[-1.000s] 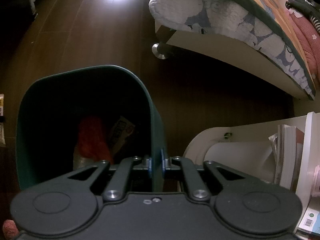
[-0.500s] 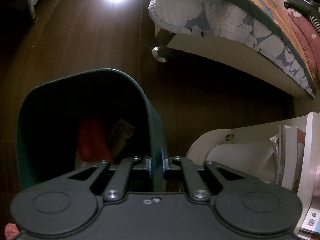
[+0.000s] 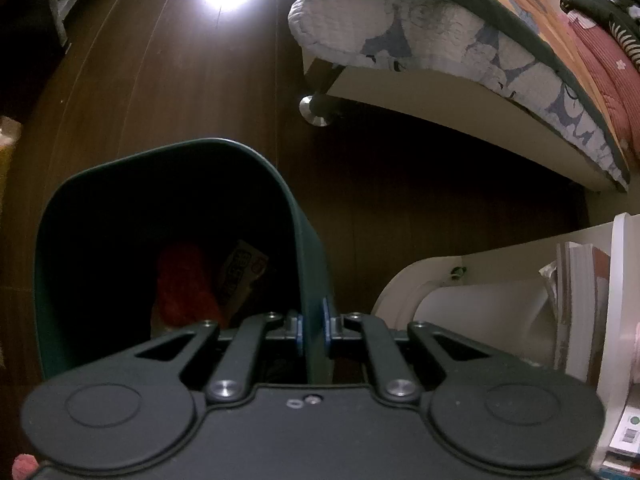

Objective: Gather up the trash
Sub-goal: 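Carry the snack stick packet over the bin and open the left tool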

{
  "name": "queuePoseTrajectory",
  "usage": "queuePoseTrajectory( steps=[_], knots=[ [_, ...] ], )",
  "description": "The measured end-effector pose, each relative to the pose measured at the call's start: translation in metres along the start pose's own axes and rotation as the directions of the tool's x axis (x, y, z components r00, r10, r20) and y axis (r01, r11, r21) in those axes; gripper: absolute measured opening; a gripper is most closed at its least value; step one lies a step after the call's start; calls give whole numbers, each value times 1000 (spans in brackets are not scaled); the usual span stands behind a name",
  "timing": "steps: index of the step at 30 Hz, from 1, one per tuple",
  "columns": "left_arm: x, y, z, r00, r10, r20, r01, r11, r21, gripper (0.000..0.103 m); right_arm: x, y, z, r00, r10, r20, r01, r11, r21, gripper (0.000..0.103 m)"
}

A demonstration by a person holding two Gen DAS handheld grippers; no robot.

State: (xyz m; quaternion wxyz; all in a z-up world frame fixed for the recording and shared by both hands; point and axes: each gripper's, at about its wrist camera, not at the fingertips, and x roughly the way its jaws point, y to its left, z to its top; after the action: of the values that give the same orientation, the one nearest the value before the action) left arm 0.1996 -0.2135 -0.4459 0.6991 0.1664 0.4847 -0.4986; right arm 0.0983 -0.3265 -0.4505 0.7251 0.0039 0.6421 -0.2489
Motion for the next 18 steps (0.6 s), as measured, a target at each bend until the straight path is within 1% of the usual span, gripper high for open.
queuePoseTrajectory(
  steps=[3,7,10,13,18],
  knots=[
    [18,-18,5,999,-30,-12,30,999,19,24,-1,0,-1,1000,7,3,-7,1000,-1,9],
    [45,-31,6,998,-49,-43,50,998,23,24,-1,-2,-3,1000,14,2,-14,1000,-3,9],
    [65,-38,2,998,-33,-62,36,999,39,24,0,-5,-4,1000,19,2,-19,1000,1,9],
    [88,-41,-3,993,-25,-112,30,999,37,24,2,-8,-4,1000,25,1,-25,1000,7,9],
    [110,-44,-13,987,12,-163,-1,998,66,24,6,-13,-5,999,32,1,-32,999,20,9]
  ],
)
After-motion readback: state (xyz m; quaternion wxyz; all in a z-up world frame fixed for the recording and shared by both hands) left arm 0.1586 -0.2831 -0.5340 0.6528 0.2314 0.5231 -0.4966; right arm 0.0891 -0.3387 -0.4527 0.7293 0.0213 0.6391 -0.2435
